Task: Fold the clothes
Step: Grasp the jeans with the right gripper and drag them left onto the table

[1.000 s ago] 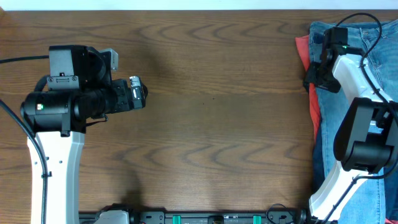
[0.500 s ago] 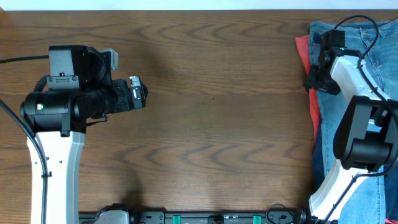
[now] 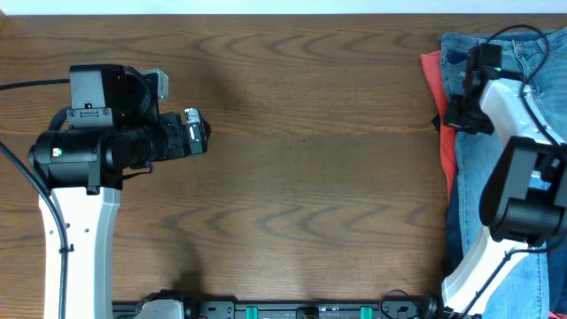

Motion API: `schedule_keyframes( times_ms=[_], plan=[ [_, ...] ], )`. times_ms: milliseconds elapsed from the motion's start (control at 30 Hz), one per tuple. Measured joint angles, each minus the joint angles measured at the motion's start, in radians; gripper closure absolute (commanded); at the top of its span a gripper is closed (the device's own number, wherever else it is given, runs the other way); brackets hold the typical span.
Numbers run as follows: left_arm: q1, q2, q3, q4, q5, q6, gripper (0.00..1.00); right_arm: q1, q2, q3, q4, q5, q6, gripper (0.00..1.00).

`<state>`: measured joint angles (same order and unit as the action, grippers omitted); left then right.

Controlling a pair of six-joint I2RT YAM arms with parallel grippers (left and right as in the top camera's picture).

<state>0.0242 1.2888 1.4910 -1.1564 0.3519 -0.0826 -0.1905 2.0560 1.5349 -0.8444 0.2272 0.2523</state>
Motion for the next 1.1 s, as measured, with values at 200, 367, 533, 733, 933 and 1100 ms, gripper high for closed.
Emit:
schedule_keyframes(
  times_ms=[200, 367, 533, 733, 933, 1100],
  plan=[
    [0.0, 0.0, 0.0, 0.0, 0.0, 0.0, 0.02, -0.055, -0.132, 0.0, 0.014, -0.063, -0.015, 0.99],
    [0.0, 0.0, 0.0, 0.0, 0.0, 0.0, 0.02, -0.077, -0.225, 0.001, 0.055, -0.104, -0.045, 0.99],
    [0.0, -0.002, 0.0, 0.0, 0.0, -0.003, 0.02, -0.077, -0.288, 0.005, 0.069, -0.137, -0.056, 0.99],
    [0.006, -0.039, 0.028, 0.0, 0.0, -0.016, 0.02, -0.072, -0.381, 0.082, 0.056, -0.258, -0.06, 0.97],
    [0.068, -0.127, 0.126, 0.003, -0.037, -0.05, 0.02, 0.117, -0.507, 0.164, 0.056, -0.386, -0.059, 0.9],
    [0.111, -0.204, 0.194, 0.006, -0.089, -0.056, 0.02, 0.533, -0.526, 0.201, -0.017, -0.464, -0.064, 0.37]
  ],
)
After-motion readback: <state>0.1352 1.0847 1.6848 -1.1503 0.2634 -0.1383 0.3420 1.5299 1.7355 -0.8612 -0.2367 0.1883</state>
